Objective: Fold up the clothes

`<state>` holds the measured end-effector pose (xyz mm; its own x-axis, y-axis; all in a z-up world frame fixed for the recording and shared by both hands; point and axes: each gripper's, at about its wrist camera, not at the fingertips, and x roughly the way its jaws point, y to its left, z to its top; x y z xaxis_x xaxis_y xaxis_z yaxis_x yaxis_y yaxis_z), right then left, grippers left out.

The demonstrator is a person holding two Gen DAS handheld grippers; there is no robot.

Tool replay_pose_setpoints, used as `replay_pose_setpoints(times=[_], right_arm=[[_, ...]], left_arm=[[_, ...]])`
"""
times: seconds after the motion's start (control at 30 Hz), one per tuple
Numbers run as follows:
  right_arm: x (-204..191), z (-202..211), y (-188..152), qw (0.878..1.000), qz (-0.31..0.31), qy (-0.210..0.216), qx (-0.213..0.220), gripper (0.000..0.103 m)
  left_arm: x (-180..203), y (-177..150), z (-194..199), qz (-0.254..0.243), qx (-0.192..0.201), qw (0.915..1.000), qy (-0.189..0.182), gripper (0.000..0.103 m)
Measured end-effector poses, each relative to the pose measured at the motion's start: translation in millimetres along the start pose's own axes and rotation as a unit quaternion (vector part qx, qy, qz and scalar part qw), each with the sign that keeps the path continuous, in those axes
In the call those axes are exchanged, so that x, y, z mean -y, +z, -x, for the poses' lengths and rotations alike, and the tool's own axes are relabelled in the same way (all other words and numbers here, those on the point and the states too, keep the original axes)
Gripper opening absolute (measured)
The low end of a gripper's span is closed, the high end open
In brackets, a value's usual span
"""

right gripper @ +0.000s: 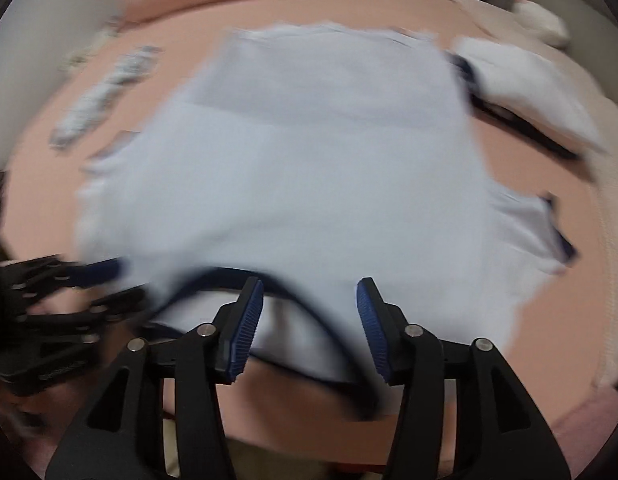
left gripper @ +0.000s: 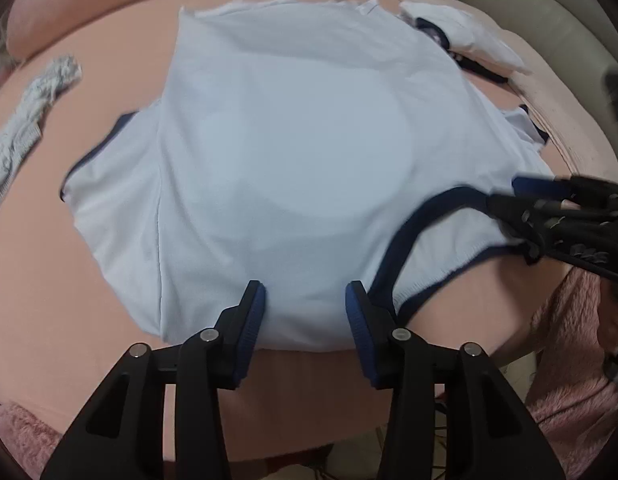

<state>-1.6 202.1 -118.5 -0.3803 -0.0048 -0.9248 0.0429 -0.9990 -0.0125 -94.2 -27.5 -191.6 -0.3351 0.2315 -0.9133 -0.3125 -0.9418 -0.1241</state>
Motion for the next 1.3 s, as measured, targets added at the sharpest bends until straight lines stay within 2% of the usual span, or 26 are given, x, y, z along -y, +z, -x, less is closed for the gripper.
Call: replay_pose_setpoints(times=[0.07, 0.17, 0.27, 0.33, 0.43, 0.47, 0.53, 0.63, 0.7, 0.77, 0.9, 1.0, 1.03, 1.1, 1.17, 1.23, 1.27, 1.3], right_arm=[[13, -8, -16, 1.0, -0.002, 0.012, -0.018, 0.051], [20, 2, -38, 0.999, 0.002, 0.037, -0.011, 0.051], [28, 14, -36, 0.997, -0.021, 0.072, 0.002, 0.051], [39, 21, -25, 0.995, -0.047, 0.083, 0.025, 0.051], [46, 14, -8, 0.996, -0.058, 0.051, 0.035, 0.052], [47, 5, -5, 0.998, -0.05, 0.035, 0.022, 0.052], [28, -21, -5, 0.999, -0.03, 0.019, -0.01, 0.052], [25, -20, -30, 0.999, -0.028, 0.028, 0.006, 0.052], [34, -15, -44, 0.997, -0.056, 0.05, 0.022, 0.053], [37, -11, -50, 0.996, -0.059, 0.058, 0.027, 0.052], [34, -3, -52, 0.997, -0.049, 0.048, 0.035, 0.052], [37, 3, -50, 0.996, -0.06, 0.055, 0.048, 0.052], [40, 5, -48, 0.994, -0.07, 0.058, 0.052, 0.052], [43, 9, -44, 0.993, -0.087, 0.059, 0.058, 0.052], [37, 10, -37, 0.993, -0.079, 0.057, 0.059, 0.053], [27, 8, -18, 0.996, -0.052, 0.047, 0.06, 0.054], [20, 7, -7, 0.997, -0.034, 0.036, 0.061, 0.056], [14, 5, -1, 0.997, -0.021, 0.025, 0.065, 0.064]], left_arm=[[-2, -4, 6, 0.003, -0.001, 1.0, -0.001, 0.048], [-7, -6, 15, 0.008, 0.006, 0.9999, -0.003, 0.049], [-2, 15, 21, 0.019, 0.053, 0.9982, 0.023, 0.049], [10, 33, 15, 0.009, 0.057, 0.9982, 0.013, 0.05], [35, 49, -3, -0.016, 0.038, 0.9991, 0.009, 0.051], [43, 50, -11, -0.023, 0.026, 0.9993, 0.013, 0.052], [49, 40, -17, -0.031, 0.025, 0.9991, 0.014, 0.059], [53, 15, -20, -0.045, 0.033, 0.9984, 0.011, 0.071], [53, -3, -15, -0.043, 0.057, 0.9974, 0.006, 0.073], [50, -9, -12, -0.028, 0.055, 0.9981, -0.003, 0.074], [48, -9, -9, -0.021, 0.045, 0.9988, -0.004, 0.074], [52, 1, -4, -0.003, 0.047, 0.9987, -0.019, 0.074], [52, 6, -1, 0.01, 0.052, 0.998, -0.034, 0.074], [51, 17, 3, 0.026, 0.067, 0.9966, -0.039, 0.074], [52, 28, 6, 0.022, 0.084, 0.9962, -0.01, 0.074], [44, 41, -4, 0.022, 0.071, 0.9967, 0.033, 0.076], [40, 47, -8, 0.022, 0.064, 0.9962, 0.054, 0.076], [37, 53, -13, 0.022, 0.057, 0.9953, 0.075, 0.076]])
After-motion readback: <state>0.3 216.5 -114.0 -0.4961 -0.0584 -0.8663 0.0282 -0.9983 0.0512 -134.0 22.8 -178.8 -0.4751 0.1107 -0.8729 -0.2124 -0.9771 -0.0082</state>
